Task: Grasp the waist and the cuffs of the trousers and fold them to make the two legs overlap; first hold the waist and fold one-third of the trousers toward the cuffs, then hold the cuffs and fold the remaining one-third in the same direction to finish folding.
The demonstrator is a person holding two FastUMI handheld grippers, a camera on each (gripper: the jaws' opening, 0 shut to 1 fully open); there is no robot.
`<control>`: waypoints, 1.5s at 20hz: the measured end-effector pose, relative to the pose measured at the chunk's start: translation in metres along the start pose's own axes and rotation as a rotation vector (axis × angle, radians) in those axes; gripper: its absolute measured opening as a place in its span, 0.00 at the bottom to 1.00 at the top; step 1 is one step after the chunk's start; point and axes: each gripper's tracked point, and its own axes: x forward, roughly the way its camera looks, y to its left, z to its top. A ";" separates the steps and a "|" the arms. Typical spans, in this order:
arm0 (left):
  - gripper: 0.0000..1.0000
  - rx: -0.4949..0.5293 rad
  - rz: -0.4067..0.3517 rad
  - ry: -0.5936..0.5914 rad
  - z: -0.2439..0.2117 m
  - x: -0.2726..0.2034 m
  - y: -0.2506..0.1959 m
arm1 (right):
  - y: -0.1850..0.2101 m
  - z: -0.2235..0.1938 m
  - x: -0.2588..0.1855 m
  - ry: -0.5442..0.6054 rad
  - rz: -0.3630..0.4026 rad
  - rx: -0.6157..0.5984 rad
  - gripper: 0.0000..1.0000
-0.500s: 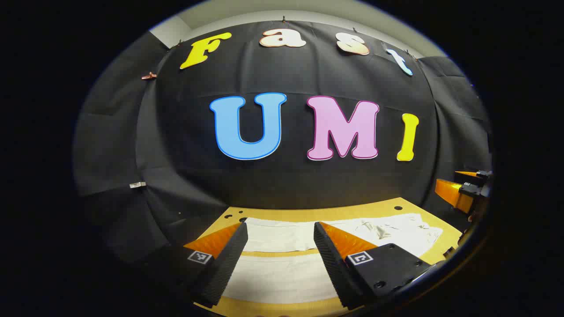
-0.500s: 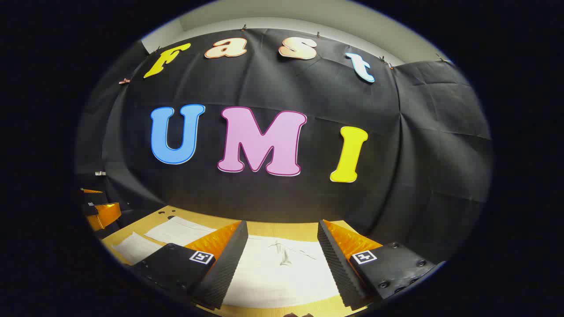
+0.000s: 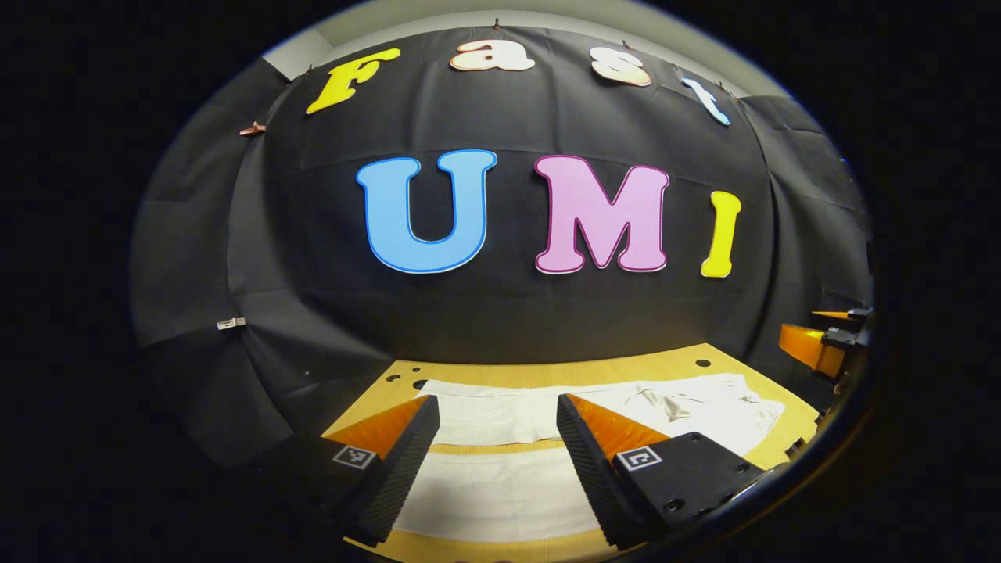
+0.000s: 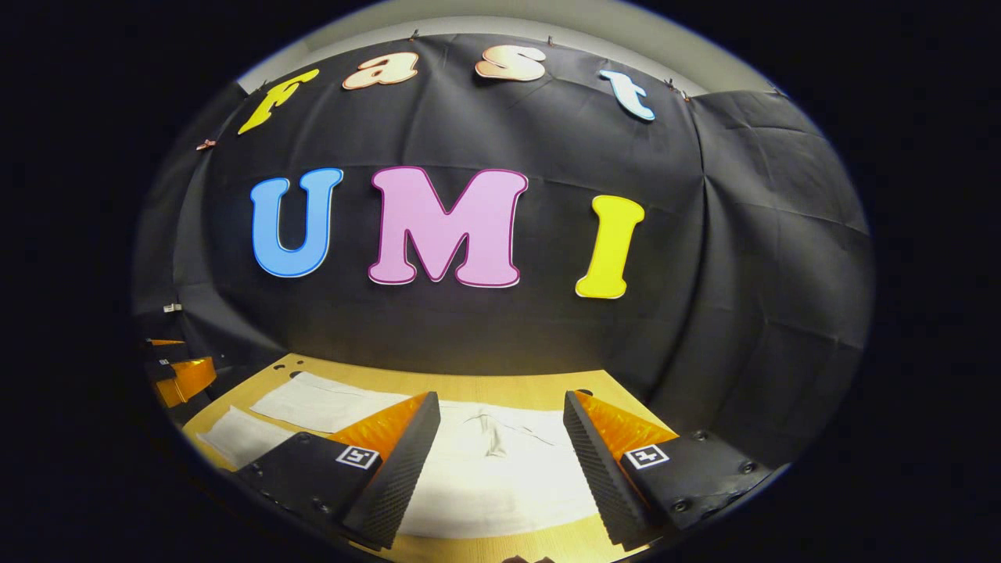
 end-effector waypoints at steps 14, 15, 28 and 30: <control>0.95 0.036 0.071 0.000 0.005 0.008 0.006 | -0.041 -0.007 0.038 -0.015 0.075 -0.166 0.98; 0.95 0.044 0.071 0.003 0.004 0.009 0.006 | -0.046 -0.011 0.041 -0.011 0.085 -0.203 0.98; 0.94 0.024 0.198 0.180 -0.052 0.018 0.018 | -0.158 -0.156 0.087 0.293 0.355 -0.789 0.98; 0.95 0.009 0.223 0.202 -0.060 0.018 0.018 | -0.173 -0.194 0.084 0.356 0.436 -0.894 0.98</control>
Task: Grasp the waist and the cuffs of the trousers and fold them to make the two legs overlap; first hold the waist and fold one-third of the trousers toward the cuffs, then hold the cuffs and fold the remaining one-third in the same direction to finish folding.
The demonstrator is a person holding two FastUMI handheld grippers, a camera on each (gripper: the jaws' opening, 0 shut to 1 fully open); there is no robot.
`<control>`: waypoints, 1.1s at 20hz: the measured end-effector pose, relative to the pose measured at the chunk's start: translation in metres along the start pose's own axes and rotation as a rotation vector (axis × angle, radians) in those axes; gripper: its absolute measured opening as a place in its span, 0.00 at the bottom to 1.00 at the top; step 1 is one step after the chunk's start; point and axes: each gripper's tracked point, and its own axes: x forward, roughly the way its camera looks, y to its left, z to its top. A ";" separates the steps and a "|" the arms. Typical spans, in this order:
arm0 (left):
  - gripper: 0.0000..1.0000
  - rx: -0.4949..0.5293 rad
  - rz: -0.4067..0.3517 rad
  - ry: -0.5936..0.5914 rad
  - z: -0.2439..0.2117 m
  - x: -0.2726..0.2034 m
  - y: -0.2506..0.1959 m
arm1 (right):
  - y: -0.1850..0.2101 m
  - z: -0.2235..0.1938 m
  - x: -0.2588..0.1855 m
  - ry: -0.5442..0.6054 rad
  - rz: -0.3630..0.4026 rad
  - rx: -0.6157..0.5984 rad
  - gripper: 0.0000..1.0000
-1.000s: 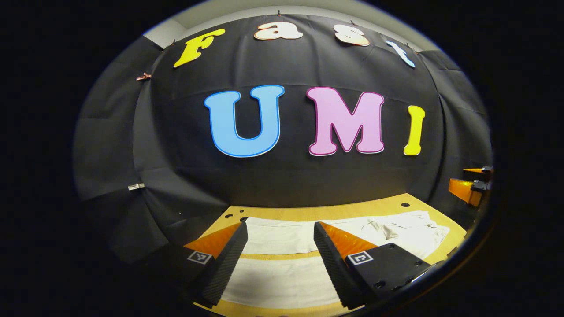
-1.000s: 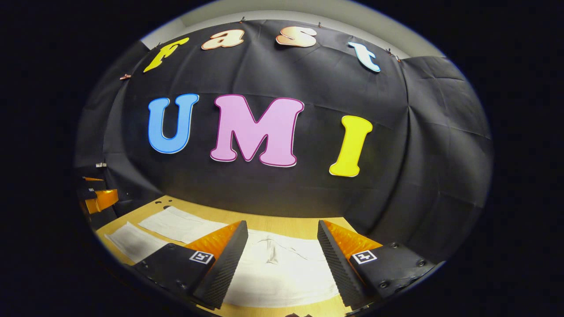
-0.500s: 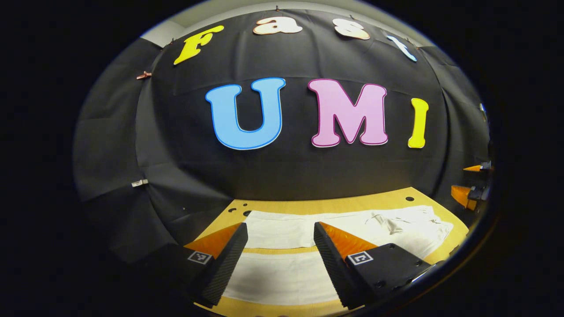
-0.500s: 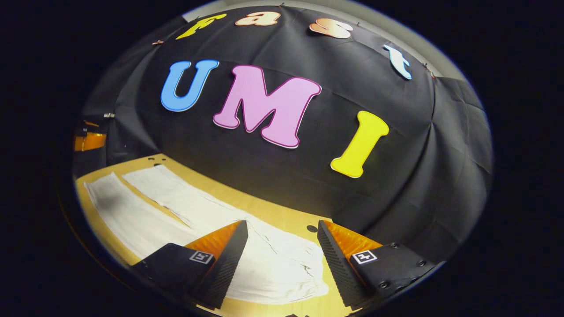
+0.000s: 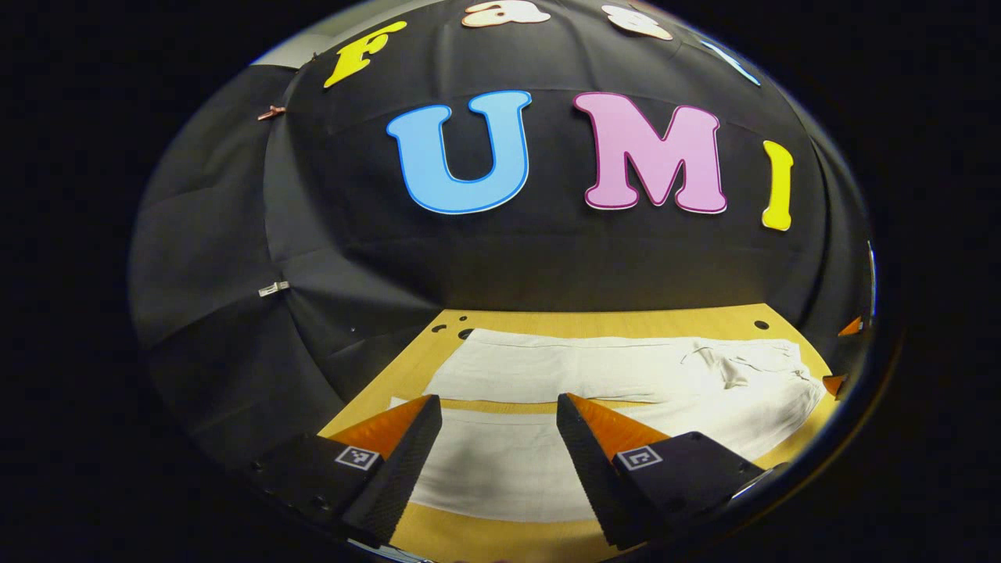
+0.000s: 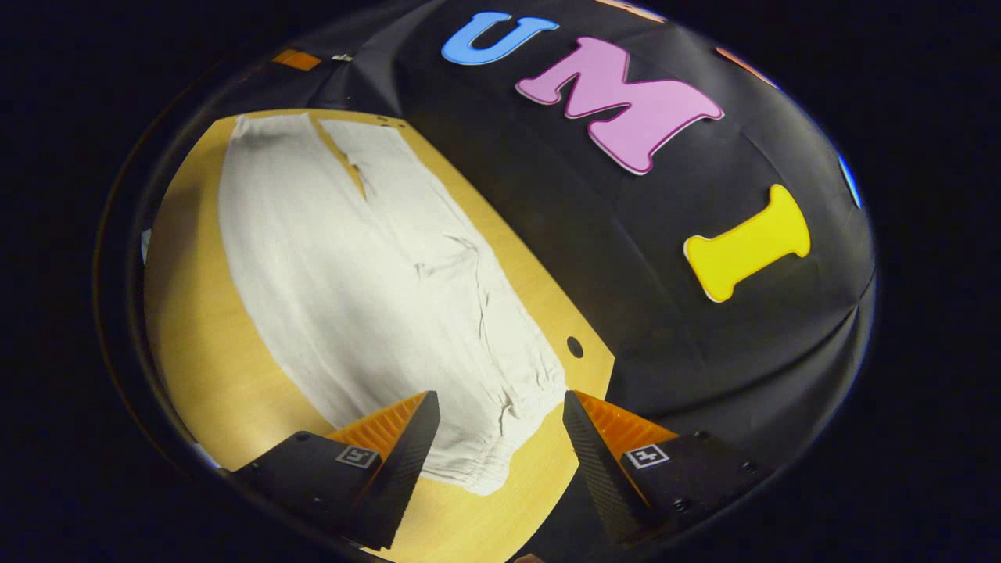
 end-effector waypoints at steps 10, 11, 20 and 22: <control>0.94 -0.004 0.009 0.066 -0.028 0.006 -0.010 | 0.009 -0.112 0.009 0.146 0.123 -0.306 0.98; 0.95 0.011 0.011 0.058 -0.025 0.006 -0.010 | 0.013 -0.121 0.018 0.159 0.142 -0.360 0.97; 0.98 -0.006 0.070 0.091 -0.040 -0.003 0.009 | 0.006 -0.122 0.062 0.171 0.114 -0.544 0.93; 0.98 0.007 0.093 0.112 -0.051 -0.005 0.022 | 0.007 -0.122 0.067 0.188 0.118 -0.555 0.81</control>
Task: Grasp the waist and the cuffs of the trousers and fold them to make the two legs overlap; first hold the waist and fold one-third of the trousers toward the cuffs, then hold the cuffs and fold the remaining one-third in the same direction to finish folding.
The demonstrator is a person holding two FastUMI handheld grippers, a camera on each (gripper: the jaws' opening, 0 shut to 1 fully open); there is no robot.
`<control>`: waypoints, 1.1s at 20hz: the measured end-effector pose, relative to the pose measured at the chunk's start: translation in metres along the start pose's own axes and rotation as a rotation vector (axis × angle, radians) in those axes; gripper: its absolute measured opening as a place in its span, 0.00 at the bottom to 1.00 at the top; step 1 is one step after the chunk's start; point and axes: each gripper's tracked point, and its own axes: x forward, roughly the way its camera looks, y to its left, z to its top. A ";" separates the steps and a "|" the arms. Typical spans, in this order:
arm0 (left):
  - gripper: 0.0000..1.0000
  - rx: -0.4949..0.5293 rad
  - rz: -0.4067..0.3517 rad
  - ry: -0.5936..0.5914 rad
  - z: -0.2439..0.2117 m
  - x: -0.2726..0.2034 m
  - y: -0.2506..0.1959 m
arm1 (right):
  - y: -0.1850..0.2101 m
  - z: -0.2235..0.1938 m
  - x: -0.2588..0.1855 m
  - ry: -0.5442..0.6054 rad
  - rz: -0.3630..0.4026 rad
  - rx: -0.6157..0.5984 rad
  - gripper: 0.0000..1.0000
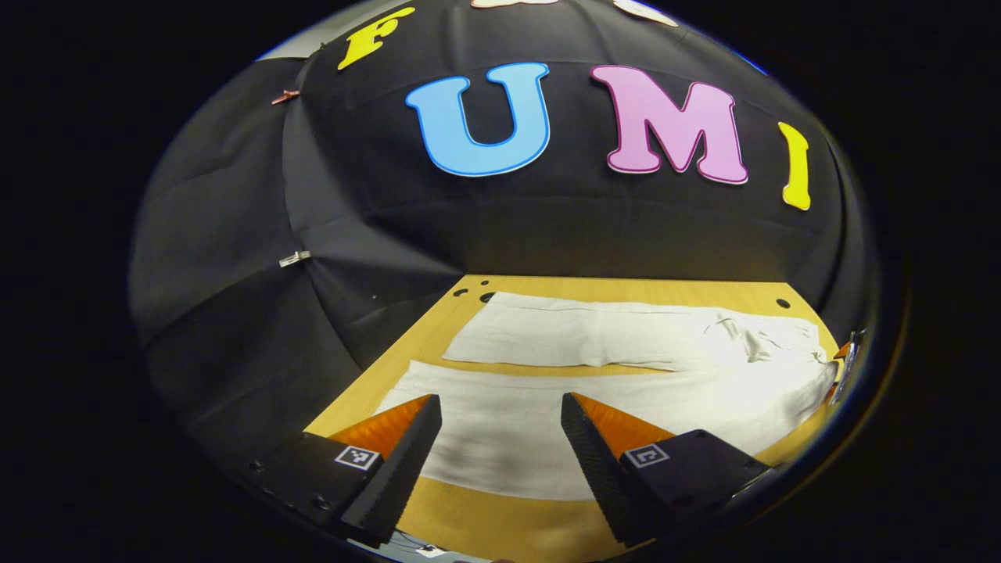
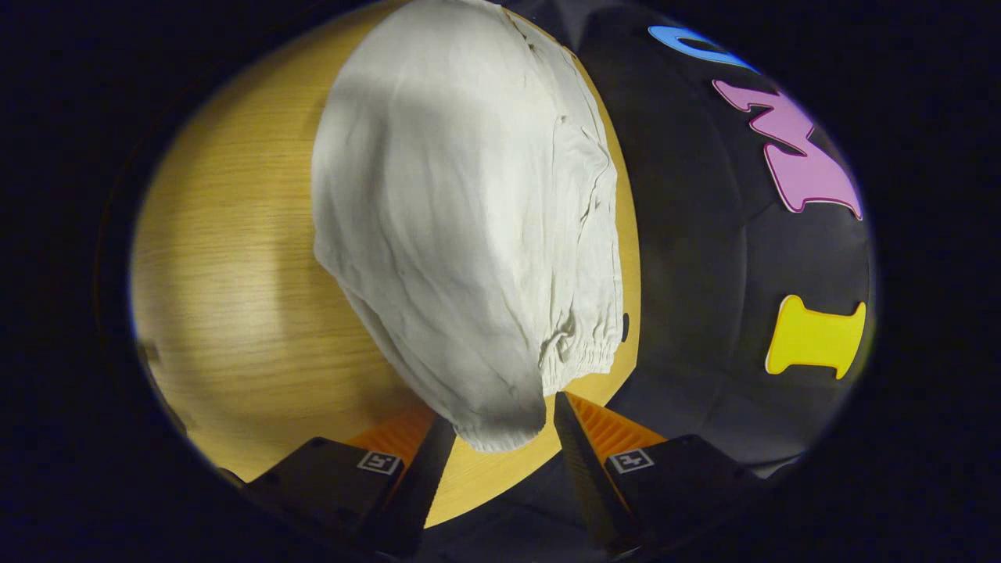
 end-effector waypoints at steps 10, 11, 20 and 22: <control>0.97 0.432 0.013 0.087 -0.073 0.021 0.088 | 0.011 0.002 0.004 0.060 0.140 -0.017 0.22; 0.97 0.484 -0.004 0.096 -0.083 0.022 0.094 | 0.012 0.003 0.005 0.059 0.171 -0.013 0.16; 0.96 1.022 -0.036 0.296 -0.158 0.088 0.210 | 0.015 0.006 0.003 0.038 0.226 -0.108 0.08; 0.96 1.175 -0.119 0.304 -0.166 0.104 0.206 | 0.014 0.005 0.003 0.036 0.230 -0.129 0.08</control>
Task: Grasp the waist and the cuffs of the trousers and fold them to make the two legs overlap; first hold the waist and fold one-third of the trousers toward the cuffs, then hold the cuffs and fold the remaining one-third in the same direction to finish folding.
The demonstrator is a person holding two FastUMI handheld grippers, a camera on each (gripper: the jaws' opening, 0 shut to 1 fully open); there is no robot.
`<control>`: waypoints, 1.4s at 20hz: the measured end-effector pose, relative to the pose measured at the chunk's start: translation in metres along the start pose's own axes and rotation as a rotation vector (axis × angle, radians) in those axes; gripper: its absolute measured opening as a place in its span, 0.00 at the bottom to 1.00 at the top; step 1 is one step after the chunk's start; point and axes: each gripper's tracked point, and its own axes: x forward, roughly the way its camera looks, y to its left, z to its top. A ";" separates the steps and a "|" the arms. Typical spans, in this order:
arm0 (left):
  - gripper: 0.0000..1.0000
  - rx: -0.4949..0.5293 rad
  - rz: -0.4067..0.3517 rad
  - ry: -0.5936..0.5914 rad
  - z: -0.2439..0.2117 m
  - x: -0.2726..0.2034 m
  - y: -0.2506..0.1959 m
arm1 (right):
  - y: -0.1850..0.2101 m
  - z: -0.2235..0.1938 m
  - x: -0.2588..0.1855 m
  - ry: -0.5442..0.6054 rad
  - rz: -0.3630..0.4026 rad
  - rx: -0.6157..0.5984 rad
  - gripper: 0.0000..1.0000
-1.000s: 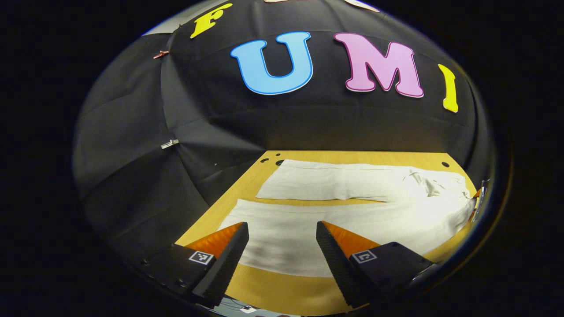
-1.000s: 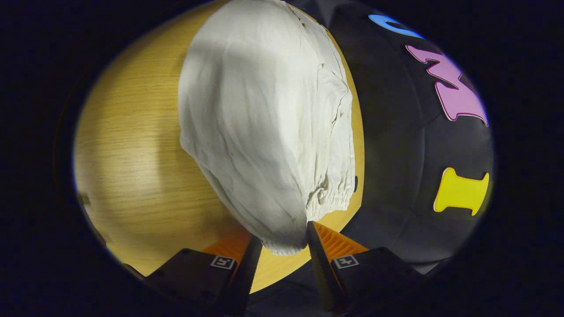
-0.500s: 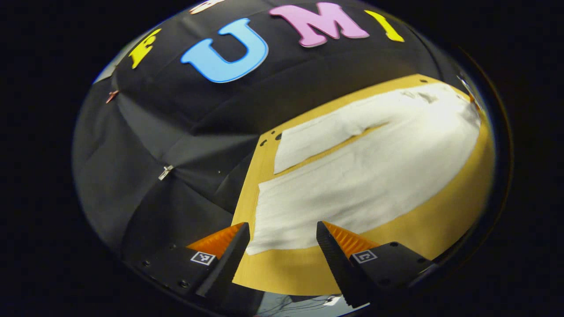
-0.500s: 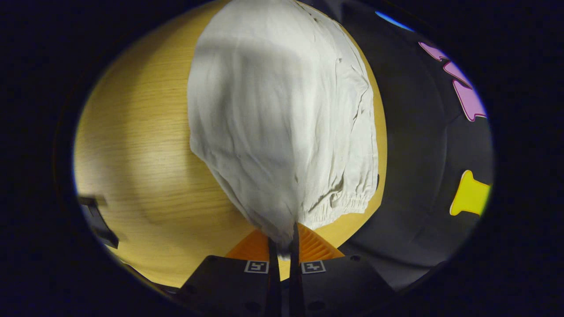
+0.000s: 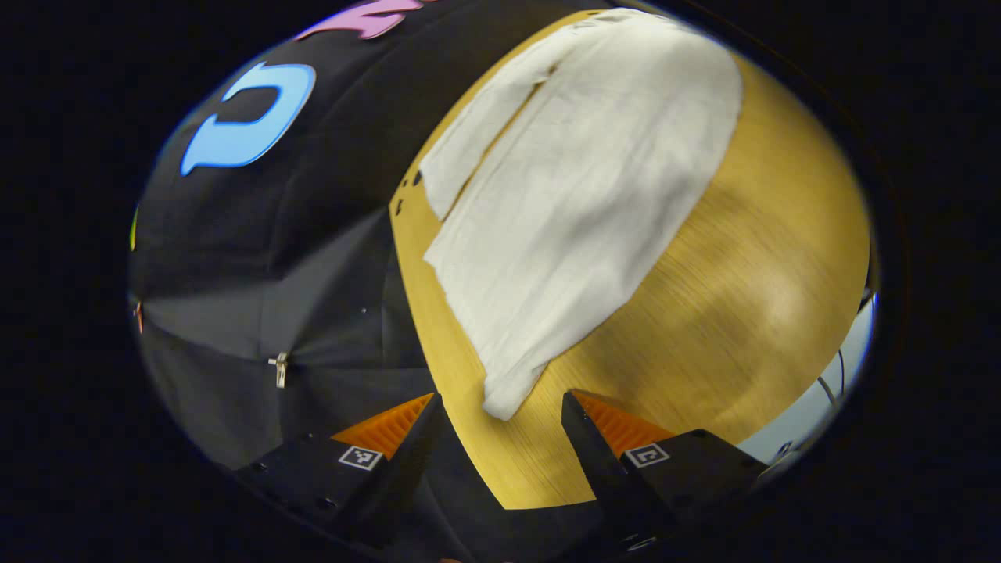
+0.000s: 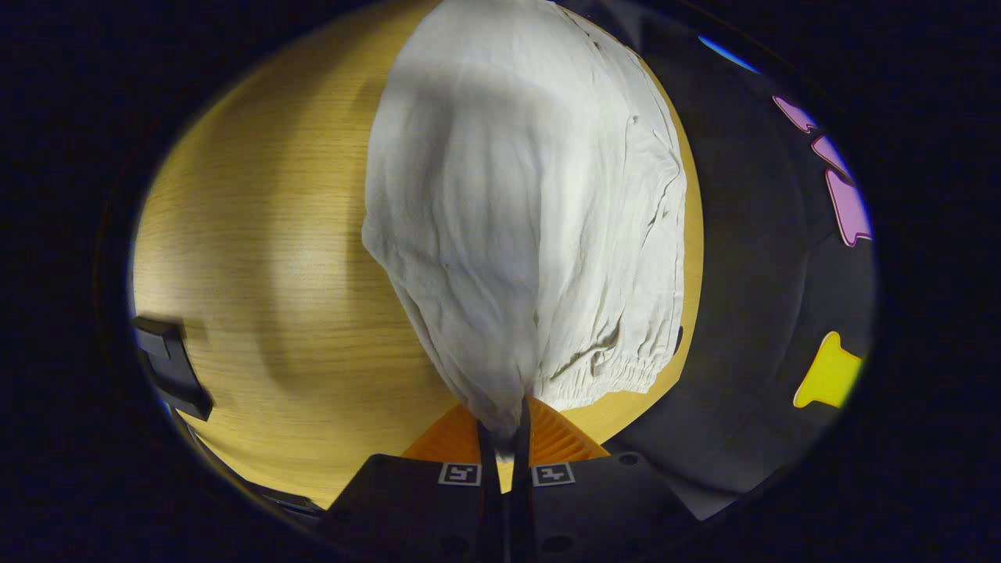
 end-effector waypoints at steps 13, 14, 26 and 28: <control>0.09 0.116 -0.115 0.070 0.014 0.035 -0.006 | -0.003 -0.005 0.001 0.022 -0.045 -0.064 0.08; 0.07 0.107 -0.109 0.072 0.014 0.035 -0.007 | -0.004 -0.006 0.001 0.023 -0.045 -0.054 0.13; 0.06 -0.142 0.007 0.035 0.038 0.014 0.033 | -0.051 -0.006 -0.025 -0.004 -0.190 0.196 0.08; 0.05 -0.235 0.057 -0.010 0.063 0.007 0.062 | -0.077 -0.008 -0.029 -0.014 -0.241 0.284 0.08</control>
